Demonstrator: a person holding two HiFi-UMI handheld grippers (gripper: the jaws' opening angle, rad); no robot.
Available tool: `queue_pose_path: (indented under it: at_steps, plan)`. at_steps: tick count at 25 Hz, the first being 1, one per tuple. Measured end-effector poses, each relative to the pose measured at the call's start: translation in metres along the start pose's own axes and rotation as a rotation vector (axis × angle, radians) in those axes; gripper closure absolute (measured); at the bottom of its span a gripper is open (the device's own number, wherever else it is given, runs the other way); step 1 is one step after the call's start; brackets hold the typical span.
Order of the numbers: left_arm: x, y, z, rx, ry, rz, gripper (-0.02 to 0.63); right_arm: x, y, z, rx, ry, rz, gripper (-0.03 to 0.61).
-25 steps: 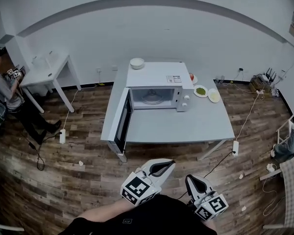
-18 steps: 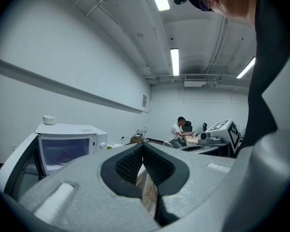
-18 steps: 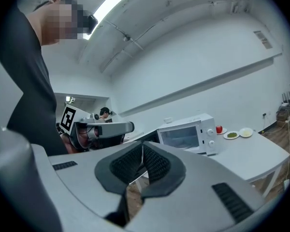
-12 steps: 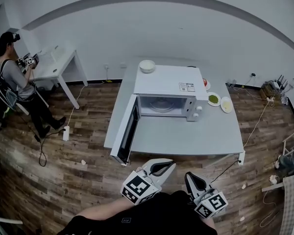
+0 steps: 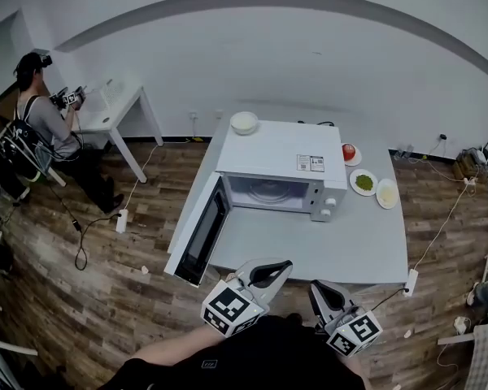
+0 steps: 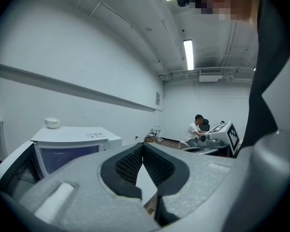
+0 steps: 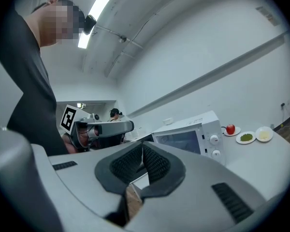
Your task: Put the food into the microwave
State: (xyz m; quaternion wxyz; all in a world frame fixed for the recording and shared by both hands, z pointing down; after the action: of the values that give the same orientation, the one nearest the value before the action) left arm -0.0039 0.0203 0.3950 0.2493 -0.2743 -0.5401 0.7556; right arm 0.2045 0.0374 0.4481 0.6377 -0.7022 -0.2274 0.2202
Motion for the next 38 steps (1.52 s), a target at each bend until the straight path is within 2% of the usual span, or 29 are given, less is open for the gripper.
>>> queue_pose_path:
  at_steps: [7,14,18,23,30,35,38]
  plan:
    - [-0.053,0.013,0.000,0.024,0.110,-0.040,0.606,0.006,0.006,-0.065,-0.012,0.102,0.024,0.561]
    - [-0.071,0.021,0.025,0.022,0.206,-0.031,0.606,-0.005,-0.008,-0.095,-0.047,0.170,0.068,0.561]
    - [-0.075,0.035,0.061,-0.005,0.240,-0.027,0.606,-0.034,-0.007,-0.109,-0.042,0.191,0.080,0.561]
    - [-0.082,0.061,0.128,0.037,0.252,-0.046,0.606,-0.085,0.009,-0.117,0.033,0.211,0.088,0.561]
    - [-0.096,0.091,0.204,0.009,0.227,0.021,0.606,-0.150,0.021,-0.119,0.037,0.221,0.131,0.562]
    - [-0.100,0.104,0.246,0.016,0.288,-0.036,0.605,-0.162,0.016,-0.136,0.022,0.192,0.153,0.563]
    - [-0.106,0.114,0.265,-0.013,0.335,-0.017,0.604,-0.162,0.017,-0.152,-0.006,0.162,0.161,0.563]
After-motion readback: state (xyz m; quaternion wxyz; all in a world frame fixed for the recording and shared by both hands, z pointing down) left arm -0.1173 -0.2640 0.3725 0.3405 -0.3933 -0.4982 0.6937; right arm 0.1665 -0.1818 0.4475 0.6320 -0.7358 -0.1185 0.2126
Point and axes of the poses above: the fingertips, and each gripper's own axes: x backward along the fingers, z to its left, y out of its top, the point moved 10 cm from there along x, backward along the fingers, and after that the axes turned 12 degrees about x, right-handed, at the moved point
